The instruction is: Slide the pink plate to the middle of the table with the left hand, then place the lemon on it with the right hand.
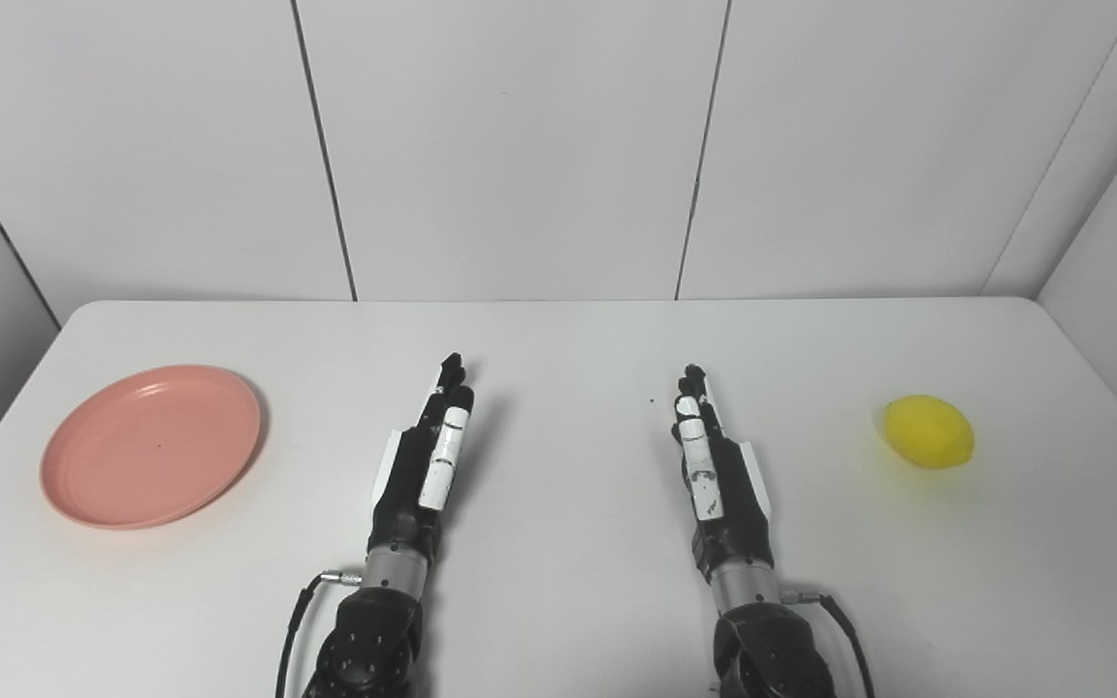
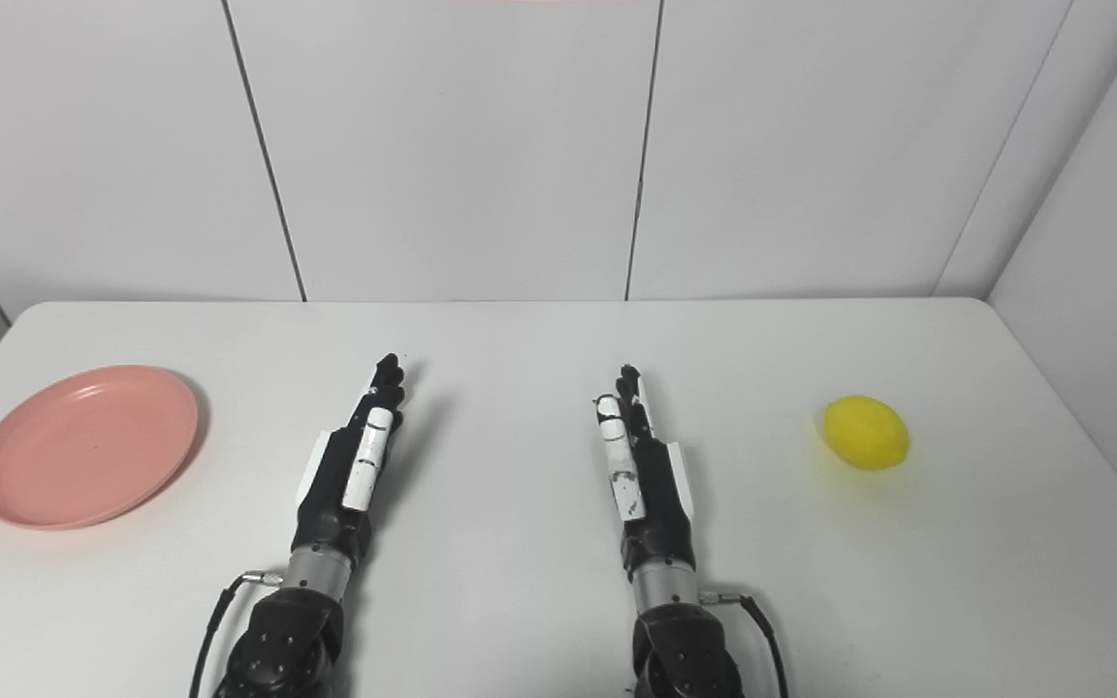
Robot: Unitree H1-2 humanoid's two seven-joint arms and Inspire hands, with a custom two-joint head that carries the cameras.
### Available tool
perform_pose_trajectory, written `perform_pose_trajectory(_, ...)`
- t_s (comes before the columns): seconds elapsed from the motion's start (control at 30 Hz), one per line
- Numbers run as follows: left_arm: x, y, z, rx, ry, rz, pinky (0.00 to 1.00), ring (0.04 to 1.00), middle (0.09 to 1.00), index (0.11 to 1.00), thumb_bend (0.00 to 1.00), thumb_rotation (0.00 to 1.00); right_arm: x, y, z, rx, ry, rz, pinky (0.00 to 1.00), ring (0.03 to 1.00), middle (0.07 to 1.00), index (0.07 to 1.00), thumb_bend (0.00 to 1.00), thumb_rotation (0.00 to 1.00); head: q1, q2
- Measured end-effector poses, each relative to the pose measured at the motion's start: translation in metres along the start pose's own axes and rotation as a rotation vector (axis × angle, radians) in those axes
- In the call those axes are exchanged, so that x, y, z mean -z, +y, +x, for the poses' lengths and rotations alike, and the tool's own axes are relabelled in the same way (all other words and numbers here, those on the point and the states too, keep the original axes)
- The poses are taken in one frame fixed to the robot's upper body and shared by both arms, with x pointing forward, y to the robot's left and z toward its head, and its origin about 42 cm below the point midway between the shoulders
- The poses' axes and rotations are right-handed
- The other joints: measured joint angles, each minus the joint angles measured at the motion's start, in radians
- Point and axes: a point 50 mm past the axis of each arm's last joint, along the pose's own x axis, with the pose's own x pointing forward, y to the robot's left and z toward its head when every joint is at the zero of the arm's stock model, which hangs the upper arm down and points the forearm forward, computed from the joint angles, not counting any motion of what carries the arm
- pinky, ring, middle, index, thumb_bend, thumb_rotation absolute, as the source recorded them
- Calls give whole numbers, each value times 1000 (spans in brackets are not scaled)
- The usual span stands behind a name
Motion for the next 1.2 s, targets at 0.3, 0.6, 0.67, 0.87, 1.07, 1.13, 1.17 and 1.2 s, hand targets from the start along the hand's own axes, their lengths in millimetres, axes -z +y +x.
perform_pose_trajectory(0.3, 1, 0, 0, -1, 0, 10, 1000, 1000, 1000, 992, 605, 1000, 0, 0, 0, -13, 0, 8, 1000, 1000, 1000, 1000, 697, 1000, -5, -2)
perform_pose_trajectory(0.6, 0, 3, 0, -3, 4, -96, 1000, 1000, 1000, 1000, 637, 1000, 0, 0, 0, -14, 1, 19, 1000, 1000, 1000, 1000, 708, 1000, 0, -3)
perform_pose_trajectory(0.67, 0, 3, 0, -2, 10, -95, 1000, 1000, 1000, 1000, 637, 1000, 0, 0, 0, -14, 1, 20, 1000, 1000, 1000, 1000, 704, 1000, 0, -3)
perform_pose_trajectory(0.87, -1, 4, 0, -4, 17, -94, 1000, 1000, 1000, 1000, 629, 1000, 0, 0, 0, -15, 1, 20, 1000, 1000, 1000, 1000, 711, 1000, 0, -3)
perform_pose_trajectory(1.07, -1, 3, 0, -7, 18, -81, 1000, 1000, 1000, 1000, 632, 1000, 0, 0, 0, -18, 1, 21, 1000, 1000, 1000, 1000, 710, 1000, 0, -6)
perform_pose_trajectory(1.13, -1, 3, 0, -8, 18, -82, 1000, 1000, 1000, 1000, 617, 1000, 0, 0, 0, -18, 1, 20, 1000, 1000, 1000, 1000, 713, 1000, 0, -8)
perform_pose_trajectory(1.17, -1, 3, 0, -7, 18, -89, 1000, 1000, 1000, 1000, 615, 1000, 0, 0, 0, -18, 1, 20, 1000, 1000, 1000, 1000, 714, 1000, 0, -8)
perform_pose_trajectory(1.2, -1, 3, 0, -6, 18, -97, 1000, 1000, 1000, 1000, 611, 1000, 0, 0, 0, -18, 2, 20, 1000, 1000, 1000, 1000, 714, 1000, 2, -9)
